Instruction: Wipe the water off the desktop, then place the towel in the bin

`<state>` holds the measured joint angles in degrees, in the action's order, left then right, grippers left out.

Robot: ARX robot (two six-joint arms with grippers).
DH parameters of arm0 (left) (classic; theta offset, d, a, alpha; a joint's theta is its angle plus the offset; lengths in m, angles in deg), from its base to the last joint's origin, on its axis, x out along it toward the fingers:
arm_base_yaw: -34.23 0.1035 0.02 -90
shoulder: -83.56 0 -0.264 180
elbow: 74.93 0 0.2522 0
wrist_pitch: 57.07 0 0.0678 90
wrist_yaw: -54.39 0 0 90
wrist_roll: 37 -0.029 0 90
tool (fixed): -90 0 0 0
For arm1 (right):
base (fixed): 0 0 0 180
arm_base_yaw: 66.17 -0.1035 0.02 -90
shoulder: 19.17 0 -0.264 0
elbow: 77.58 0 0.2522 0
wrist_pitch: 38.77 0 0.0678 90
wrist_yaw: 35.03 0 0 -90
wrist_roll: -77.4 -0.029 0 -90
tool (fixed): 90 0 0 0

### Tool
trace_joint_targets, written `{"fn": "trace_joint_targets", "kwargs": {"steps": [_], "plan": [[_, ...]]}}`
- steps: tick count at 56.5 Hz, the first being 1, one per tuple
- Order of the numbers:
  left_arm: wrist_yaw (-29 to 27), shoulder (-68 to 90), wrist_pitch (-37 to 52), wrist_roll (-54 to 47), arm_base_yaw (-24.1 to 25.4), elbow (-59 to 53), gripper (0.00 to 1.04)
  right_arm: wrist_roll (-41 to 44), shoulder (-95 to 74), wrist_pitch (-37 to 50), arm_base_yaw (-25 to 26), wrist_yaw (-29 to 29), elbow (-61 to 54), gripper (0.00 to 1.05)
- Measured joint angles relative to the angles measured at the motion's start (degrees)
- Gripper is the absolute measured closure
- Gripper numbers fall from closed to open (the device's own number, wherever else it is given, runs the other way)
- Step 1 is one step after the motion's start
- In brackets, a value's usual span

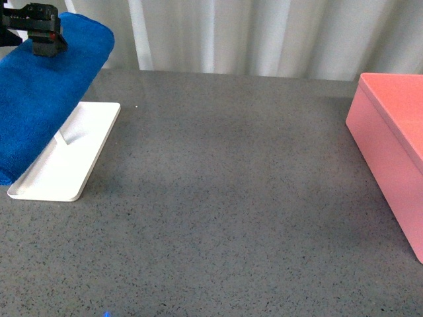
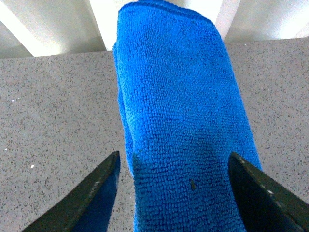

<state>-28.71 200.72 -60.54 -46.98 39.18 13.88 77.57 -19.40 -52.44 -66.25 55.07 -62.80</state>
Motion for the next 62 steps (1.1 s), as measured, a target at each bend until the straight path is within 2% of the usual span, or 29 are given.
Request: {"fn": "trace_joint_targets", "kwargs": {"steps": [11,17,22,37,52,57,62], "plan": [[0.3,-0.5,0.2,-0.3,-0.1,-1.4,0.66,0.0,0.0,0.0,0.0,0.0,0.0,0.07],[0.5,-0.7,-0.6,-0.5,-0.2,-2.1,0.89,0.0,0.0,0.0,0.0,0.0,0.0,0.07],[0.5,-1.0,-0.6,-0.5,-0.3,-2.5,1.02,0.0,0.0,0.0,0.0,0.0,0.0,0.07],[1.7,-4.3,1.1,1.7,-0.2,-2.6,1.01,0.0,0.0,0.0,0.0,0.0,0.0,0.07],[7.3,-11.7,3.0,6.4,1.5,-2.4,1.01,0.0,0.0,0.0,0.0,0.0,0.0,0.07],[11.0,-14.1,4.6,9.0,1.8,-2.7,1.01,0.0,0.0,0.0,0.0,0.0,0.0,0.07],[19.3,-19.3,7.6,14.5,1.3,-6.0,1.01,0.0,0.0,0.0,0.0,0.0,0.0,0.07]]}}
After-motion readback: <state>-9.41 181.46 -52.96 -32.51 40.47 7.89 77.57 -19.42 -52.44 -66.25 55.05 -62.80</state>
